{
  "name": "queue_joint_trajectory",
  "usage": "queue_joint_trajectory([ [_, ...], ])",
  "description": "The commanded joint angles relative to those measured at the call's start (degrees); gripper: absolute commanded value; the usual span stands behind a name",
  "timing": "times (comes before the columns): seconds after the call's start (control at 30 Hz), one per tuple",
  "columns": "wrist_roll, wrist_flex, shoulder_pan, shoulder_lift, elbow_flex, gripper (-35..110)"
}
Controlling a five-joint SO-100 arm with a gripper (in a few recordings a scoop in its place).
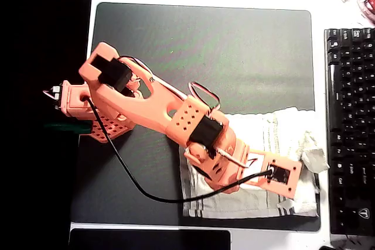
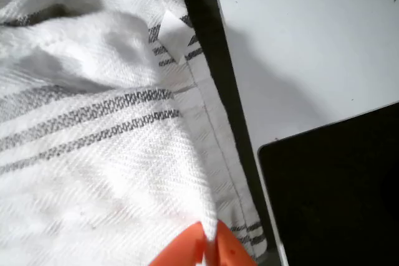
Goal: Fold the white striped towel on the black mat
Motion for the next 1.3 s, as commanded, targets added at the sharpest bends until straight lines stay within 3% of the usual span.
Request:
queue_joint_trajectory([
  [0.0, -1.1, -4.7, 1.3, 0.6, 3.2, 2],
  [0.17, -1.8, -10.9, 1.8, 1.8, 8.0, 11],
  [0.8, 6.9, 5.7, -10.8, 12.2, 9.4, 16],
  [0.93, 7.6, 3.2, -12.0, 10.8, 12.1, 18],
  [1.27, 3.5, 3.0, -5.8, -0.1, 4.3, 20],
])
